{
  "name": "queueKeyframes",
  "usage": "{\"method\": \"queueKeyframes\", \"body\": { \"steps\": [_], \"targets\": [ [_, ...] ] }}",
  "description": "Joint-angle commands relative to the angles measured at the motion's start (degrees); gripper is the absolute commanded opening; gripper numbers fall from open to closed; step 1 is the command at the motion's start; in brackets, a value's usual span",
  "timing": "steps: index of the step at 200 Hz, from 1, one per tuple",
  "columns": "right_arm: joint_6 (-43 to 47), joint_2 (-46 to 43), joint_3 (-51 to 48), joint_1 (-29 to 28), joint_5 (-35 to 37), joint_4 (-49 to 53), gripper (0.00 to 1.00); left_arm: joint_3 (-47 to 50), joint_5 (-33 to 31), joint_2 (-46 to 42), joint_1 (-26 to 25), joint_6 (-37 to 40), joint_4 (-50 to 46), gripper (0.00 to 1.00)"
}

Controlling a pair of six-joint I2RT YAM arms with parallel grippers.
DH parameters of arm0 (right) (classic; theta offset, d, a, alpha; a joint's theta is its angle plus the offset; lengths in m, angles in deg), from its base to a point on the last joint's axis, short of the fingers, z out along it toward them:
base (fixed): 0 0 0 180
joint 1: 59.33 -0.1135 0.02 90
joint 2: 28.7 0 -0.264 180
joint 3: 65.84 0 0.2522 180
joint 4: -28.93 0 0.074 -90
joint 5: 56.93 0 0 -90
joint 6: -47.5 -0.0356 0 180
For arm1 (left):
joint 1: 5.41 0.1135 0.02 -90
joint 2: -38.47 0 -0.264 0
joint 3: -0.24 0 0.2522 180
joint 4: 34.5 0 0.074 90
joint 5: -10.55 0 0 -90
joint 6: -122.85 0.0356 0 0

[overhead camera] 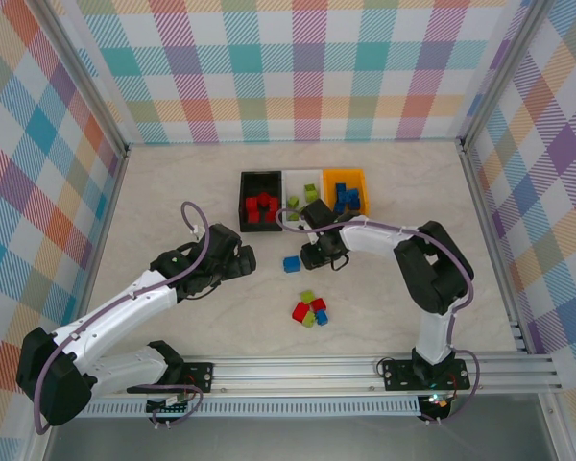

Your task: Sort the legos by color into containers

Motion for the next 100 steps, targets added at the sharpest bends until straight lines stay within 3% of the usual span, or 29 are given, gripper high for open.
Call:
{"method": "queueKeyframes", "body": {
  "steps": [1, 36, 62, 100],
  "targets": [
    [-1.4, -2.8, -1.0, -0.3, -0.2, -2.1, 0.35, -0.4, 0.1, -0.1, 0.7, 1.0, -1.1, 1.0],
    [-4.1, -10.0, -2.8, 0.4, 2.0, -1.9, 0.33, -1.4, 1.4, 1.3, 0.7, 1.9, -0.7, 1.0],
    [-7.7, -16.6, -3.0, 5.3, 5.8, -1.3, 0.32, -2.0, 2.9, 3.0, 0.7, 3.0, 0.0, 1.0],
    [-10.1, -11.2, 6.7, 13.7, 7.7, 1.5, 0.32, -3.6, 5.7, 7.4, 0.7, 3.8, 1.8, 1.0]
  ]
}}
